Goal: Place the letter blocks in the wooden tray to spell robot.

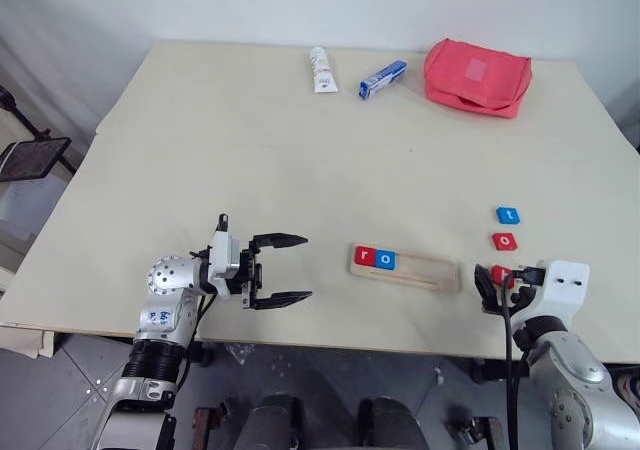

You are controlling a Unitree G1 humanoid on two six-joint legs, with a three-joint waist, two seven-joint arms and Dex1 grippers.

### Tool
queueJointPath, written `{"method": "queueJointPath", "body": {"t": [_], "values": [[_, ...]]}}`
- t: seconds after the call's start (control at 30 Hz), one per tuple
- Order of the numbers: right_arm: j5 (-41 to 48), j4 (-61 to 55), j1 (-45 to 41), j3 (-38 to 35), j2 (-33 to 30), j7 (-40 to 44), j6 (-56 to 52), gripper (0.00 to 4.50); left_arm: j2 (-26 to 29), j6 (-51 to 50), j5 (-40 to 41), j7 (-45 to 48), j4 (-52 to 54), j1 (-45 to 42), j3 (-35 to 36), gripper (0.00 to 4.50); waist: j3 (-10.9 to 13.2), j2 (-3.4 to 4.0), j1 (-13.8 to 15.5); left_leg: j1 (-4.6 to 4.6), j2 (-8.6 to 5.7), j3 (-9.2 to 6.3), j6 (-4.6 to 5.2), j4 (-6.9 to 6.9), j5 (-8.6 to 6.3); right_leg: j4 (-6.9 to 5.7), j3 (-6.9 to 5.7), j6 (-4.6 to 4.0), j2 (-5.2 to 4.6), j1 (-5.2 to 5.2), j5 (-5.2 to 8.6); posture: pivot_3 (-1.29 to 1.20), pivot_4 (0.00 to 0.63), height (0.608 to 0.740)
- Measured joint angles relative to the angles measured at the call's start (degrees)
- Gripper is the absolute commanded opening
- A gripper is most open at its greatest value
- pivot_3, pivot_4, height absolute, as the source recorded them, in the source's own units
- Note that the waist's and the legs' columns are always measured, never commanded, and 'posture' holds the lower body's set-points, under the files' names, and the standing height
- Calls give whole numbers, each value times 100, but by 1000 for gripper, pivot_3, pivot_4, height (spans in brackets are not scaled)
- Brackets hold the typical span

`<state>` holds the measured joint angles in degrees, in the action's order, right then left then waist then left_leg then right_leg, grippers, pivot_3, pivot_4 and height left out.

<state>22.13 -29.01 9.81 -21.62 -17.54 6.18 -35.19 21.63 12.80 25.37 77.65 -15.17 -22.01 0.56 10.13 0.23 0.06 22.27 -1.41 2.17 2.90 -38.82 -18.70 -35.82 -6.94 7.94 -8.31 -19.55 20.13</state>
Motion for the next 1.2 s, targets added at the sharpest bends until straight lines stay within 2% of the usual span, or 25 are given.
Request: {"method": "queueJointPath", "body": {"t": [0.13,0.23,0.33,0.4,0.47,0.57,0.9,1.2], "values": [[76,-61,225,12,-731,721,-17,4473,-24,16,-4,-13,-4,-20,-34,4500,1,2,3,0,0,2,1,0,0,4,-2,0,1,2,0,0,150,740],[143,-73,433,31,-1743,1662,-24,4473,-22,35,-4,1,-37,-33,-54,4500,1,1,6,0,3,7,3,0,-1,17,-5,0,3,8,0,0,150,740],[177,-24,459,34,-2199,2283,38,4473,-25,46,-4,26,-88,-36,-66,4500,1,1,14,0,7,7,2,0,-1,18,-8,0,4,9,0,0,150,740],[136,291,406,110,-2738,2840,215,4473,-27,58,-4,46,-123,-41,-73,4500,1,1,13,0,1,12,6,-4,-2,21,-7,0,-1,10,0,0,150,740],[-23,1040,104,178,-3592,3666,569,4473,-30,107,-6,75,-153,-61,-94,4500,2,1,8,0,-3,25,16,-10,-2,32,-5,1,-6,17,-1,0,150,740],[-212,1889,-421,349,-4225,4479,1030,4473,-54,144,-15,80,-163,-90,-119,4500,4,-2,8,0,6,17,14,-11,-3,33,-17,1,-3,21,-1,0,150,740],[-677,3835,-1785,1319,-4536,5925,1892,4473,-40,224,-18,37,-109,51,-121,4500,4,-2,66,8,5,8,13,-15,-3,33,-51,2,-13,21,-1,0,150,740],[-1025,4485,-2286,1851,-4533,6415,2243,4473,-31,225,-18,-139,101,244,-122,4500,4,-2,124,12,3,6,13,-20,-3,35,-54,2,-15,21,-1,0,150,740]]}}
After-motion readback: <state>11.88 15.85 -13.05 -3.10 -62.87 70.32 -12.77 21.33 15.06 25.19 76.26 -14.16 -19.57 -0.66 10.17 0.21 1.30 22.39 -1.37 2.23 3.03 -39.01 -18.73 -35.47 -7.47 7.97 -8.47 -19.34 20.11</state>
